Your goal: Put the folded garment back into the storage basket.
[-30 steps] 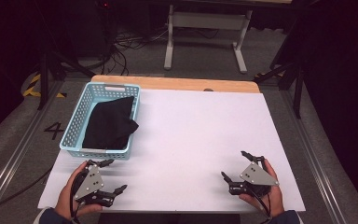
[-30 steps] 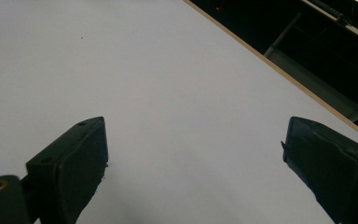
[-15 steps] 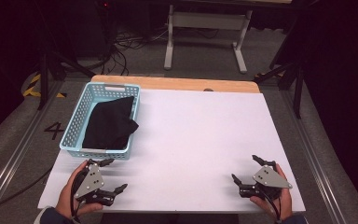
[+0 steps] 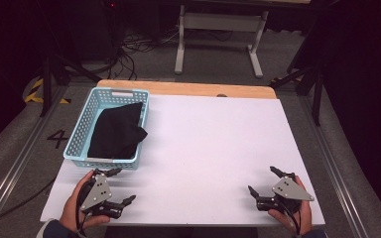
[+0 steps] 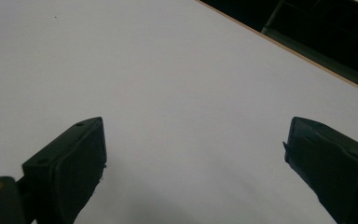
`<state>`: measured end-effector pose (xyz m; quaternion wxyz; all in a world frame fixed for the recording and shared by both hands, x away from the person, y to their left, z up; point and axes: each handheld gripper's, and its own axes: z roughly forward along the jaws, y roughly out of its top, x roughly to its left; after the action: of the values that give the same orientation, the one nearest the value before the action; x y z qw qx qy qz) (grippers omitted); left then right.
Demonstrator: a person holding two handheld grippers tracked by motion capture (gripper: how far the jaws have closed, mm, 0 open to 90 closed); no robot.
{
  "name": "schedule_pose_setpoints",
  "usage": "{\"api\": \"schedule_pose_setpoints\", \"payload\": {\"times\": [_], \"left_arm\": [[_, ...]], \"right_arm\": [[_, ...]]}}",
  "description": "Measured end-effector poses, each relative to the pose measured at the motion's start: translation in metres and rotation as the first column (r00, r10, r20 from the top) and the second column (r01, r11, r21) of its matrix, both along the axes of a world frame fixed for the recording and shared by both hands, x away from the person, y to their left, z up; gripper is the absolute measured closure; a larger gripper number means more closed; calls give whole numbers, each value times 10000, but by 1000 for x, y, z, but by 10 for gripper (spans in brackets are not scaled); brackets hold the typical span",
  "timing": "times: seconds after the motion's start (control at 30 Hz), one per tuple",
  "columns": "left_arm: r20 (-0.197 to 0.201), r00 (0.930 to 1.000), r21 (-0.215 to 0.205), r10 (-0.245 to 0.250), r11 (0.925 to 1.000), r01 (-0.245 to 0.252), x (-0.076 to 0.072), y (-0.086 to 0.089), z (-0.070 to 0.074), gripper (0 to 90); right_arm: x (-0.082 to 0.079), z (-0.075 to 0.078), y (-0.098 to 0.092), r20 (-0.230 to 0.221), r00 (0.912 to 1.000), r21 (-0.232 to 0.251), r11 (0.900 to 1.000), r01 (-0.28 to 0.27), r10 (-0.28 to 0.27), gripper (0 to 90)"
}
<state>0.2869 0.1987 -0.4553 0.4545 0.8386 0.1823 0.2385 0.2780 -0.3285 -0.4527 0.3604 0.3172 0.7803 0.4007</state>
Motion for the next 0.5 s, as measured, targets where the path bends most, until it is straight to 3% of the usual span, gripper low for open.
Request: {"api": "schedule_pose_setpoints", "payload": {"times": [0.5], "left_arm": [[63,9999,68,-87,9999,86,0,0,0,100]], "right_arm": [[-4,2,3,208,9998,-12,10000,82,-81,57]]}}
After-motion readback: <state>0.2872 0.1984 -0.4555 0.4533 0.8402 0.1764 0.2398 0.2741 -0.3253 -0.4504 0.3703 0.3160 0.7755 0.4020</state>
